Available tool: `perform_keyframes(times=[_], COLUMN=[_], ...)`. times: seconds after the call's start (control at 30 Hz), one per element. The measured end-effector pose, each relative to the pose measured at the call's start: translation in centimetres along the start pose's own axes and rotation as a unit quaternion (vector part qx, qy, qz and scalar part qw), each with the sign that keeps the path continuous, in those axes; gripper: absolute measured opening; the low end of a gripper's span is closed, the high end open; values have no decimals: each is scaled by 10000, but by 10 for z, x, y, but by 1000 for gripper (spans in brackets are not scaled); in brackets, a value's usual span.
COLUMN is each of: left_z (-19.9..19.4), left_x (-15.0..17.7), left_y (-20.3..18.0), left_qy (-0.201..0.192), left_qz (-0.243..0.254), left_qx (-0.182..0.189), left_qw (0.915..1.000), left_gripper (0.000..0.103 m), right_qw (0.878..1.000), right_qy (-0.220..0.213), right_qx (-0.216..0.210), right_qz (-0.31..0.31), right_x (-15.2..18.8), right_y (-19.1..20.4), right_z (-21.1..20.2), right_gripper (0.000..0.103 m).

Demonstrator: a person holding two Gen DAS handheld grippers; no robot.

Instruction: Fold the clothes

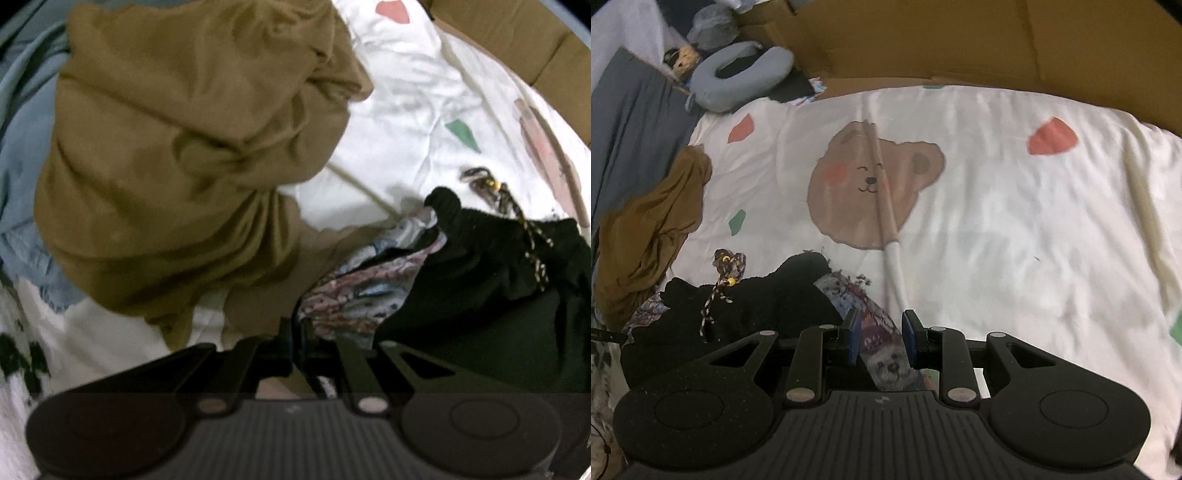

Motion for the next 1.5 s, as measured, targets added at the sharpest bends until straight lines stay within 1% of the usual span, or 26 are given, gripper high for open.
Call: perform_keyframes(times=[0.1,0.17,0.23,0.27,0.3,0.33,0.4,0.47,0.5,0.53,0.57,0.6,0.7,0.8,0.97,1.07,1.17,1.23,1.3,1.33,1.4,1.5], left_z=[7,10,3,-1,-5,-9,-17,-26,-30,-35,-38,-39,-33,-26,-6,6,17,24,31,35,42,53], left_x=[6,10,6,3,-2,-7,-18,-28,-34,-39,-44,-50,-62,-74,-90,-99,-99,-99,-99,-99,-100,-100], left_y=[5,8,7,6,1,-3,-11,-19,-23,-27,-33,-43,-75,-105,-141,-162,-167,-170,-174,-175,-179,-184], left_qy=[102,157,106,68,-21,-109,-286,-464,-552,-641,-721,-763,-811,-970,-934,-905,-783,-702,-621,-580,-498,-375], left_qz=[-77,-121,-97,-85,-73,-61,-38,-14,-2,9,14,-2,60,29,-191,-331,-593,-768,-942,-1029,-1202,-1461], left_qx=[35,48,-34,-67,-66,-65,-64,-62,-61,-60,-26,134,468,661,943,1104,1147,1176,1204,1218,1246,1286], left_qw=[9999,9998,9999,9999,9999,9999,9996,9989,9985,9979,9974,9970,9956,9931,9910,9892,9885,9876,9863,9855,9836,9802], left_gripper=[4,6,14,16,16,21,28,30,34,41,44,48,48,48,50,54,58,63,63,64,65,65], right_qw=[9999,9997,9994,9992,9991,9991,9990,9990,9990,9989,9987,9987,9989,9988,9986,9984,9984,9984,9983,9983,9983,9983], right_qy=[81,194,310,355,377,372,360,343,340,344,355,359,338,335,362,356,337,320,315,314,311,307], right_qx=[-70,-10,32,22,18,20,24,46,52,49,48,43,9,-33,-105,-95,-99,-114,-132,-136,-144,-156], right_qz=[-65,-128,-176,-191,-206,-226,-266,-269,-287,-324,-360,-357,-329,-348,-371,-424,-448,-454,-467,-467,-467,-468], right_x=[-3,1,7,11,15,17,23,26,27,28,28,29,31,35,41,42,44,45,47,47,47,48], right_y=[4,4,4,5,5,6,8,9,9,10,11,11,12,14,16,18,20,20,21,21,21,21], right_z=[15,27,37,41,42,43,45,45,45,44,44,44,42,40,39,37,36,36,35,35,35,35], right_gripper=[26,26,26,26,25,25,26,26,26,26,26,26,26,26,26,26,26,27,27,29,39,40])
Point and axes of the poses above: each gripper's, at about its wrist camera, not at the fingertips, and z roughly the way its jaws point, y to its left, x to its underside, the point moved 9 cm from there along z, roughly the way its jaws point, and after that the axes turned 6 degrees about -z, right-handed, at the moved point
